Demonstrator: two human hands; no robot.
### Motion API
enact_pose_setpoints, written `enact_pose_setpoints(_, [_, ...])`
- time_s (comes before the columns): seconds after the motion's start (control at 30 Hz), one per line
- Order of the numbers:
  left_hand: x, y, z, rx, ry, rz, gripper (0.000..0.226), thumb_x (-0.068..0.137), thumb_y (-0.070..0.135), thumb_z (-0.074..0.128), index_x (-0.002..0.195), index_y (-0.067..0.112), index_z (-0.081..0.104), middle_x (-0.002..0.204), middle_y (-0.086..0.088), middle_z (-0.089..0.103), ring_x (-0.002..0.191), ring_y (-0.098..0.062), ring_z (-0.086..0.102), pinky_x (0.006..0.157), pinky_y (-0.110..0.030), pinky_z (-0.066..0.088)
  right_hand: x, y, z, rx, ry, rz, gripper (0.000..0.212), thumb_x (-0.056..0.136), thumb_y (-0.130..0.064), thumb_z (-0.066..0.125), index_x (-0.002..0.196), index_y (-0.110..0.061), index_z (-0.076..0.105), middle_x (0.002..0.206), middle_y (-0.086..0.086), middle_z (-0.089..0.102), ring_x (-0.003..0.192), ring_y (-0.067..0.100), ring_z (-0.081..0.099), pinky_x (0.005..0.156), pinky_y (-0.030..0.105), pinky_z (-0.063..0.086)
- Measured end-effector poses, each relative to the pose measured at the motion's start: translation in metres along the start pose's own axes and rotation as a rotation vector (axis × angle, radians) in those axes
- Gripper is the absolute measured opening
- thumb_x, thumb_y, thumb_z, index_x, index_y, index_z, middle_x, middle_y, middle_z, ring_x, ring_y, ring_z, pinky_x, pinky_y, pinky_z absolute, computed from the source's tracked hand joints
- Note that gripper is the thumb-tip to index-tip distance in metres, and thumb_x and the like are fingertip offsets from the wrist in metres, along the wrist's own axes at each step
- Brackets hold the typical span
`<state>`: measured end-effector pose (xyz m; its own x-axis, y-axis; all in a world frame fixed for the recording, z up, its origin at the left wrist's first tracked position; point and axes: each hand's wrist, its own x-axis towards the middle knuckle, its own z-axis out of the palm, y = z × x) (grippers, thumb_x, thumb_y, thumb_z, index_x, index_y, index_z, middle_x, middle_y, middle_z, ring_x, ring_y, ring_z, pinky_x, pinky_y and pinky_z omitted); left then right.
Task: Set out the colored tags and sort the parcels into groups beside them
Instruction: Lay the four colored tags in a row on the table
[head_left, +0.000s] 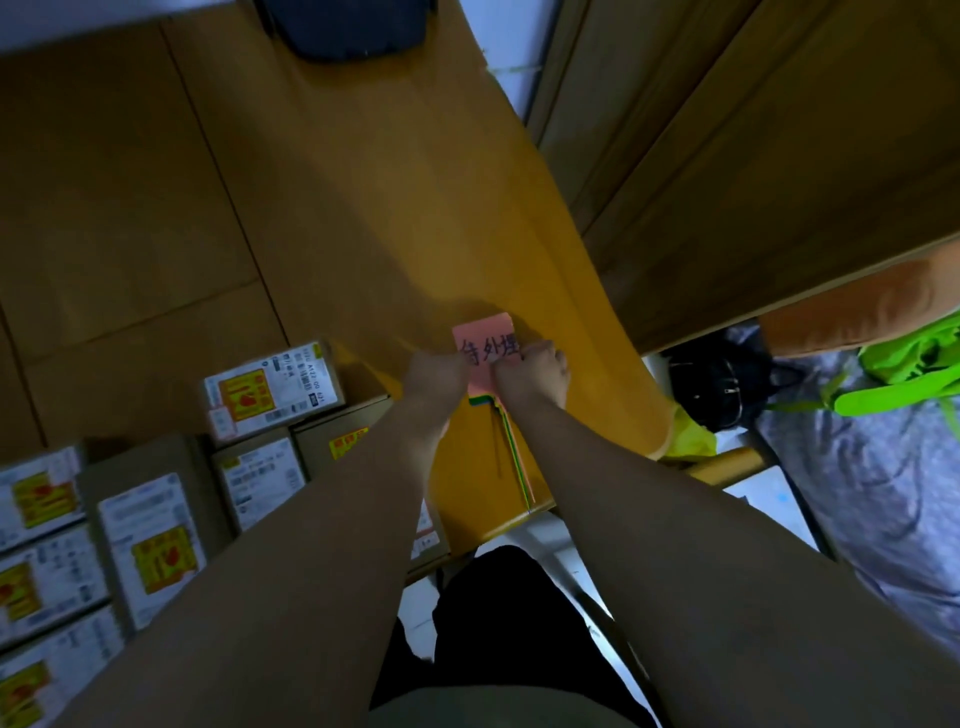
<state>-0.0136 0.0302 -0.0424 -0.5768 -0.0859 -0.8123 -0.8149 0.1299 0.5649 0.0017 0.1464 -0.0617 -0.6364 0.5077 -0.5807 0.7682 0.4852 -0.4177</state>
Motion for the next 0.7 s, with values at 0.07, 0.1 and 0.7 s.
enact_pose_setpoints(0.07, [-0.002,0.002,-0.002,-0.084,-0.035,0.006,0.008,0.091,0.008,0.061,0.090,0.007,0.069,0.103,-0.014,0.068,0.097,-0.024,0.062,0.089,-0.033,0.053,-0.002,0.000,0.001,0.088,0.010,-0.007,0.032,0.091,-0.026,0.064,0.115,-0.012,0.048,0.126,0.015,0.060,0.126,0.038,0.052,0.085,0.040,0.043])
enact_pose_setpoints(0.1, [0.000,0.001,-0.003,-0.122,-0.055,0.007,0.016,0.093,0.003,0.060,0.081,0.012,0.065,0.094,-0.010,0.066,0.088,-0.022,0.060,0.077,-0.027,0.053,-0.004,-0.002,0.000,0.145,0.003,-0.007,0.029,0.091,-0.023,0.064,0.112,-0.016,0.045,0.113,0.012,0.064,0.113,0.038,0.059,0.072,0.037,0.045])
enact_pose_setpoints(0.7, [-0.083,0.101,-0.198,-0.267,0.512,0.629,0.027,0.078,0.013,0.088,0.095,0.017,0.067,0.091,-0.005,0.072,0.087,-0.030,0.076,0.066,-0.039,0.065,-0.135,-0.214,-0.018,0.874,-0.590,-0.445,0.028,0.104,-0.008,0.060,0.132,-0.004,0.059,0.119,0.014,0.070,0.094,0.024,0.067,0.069,0.032,0.055])
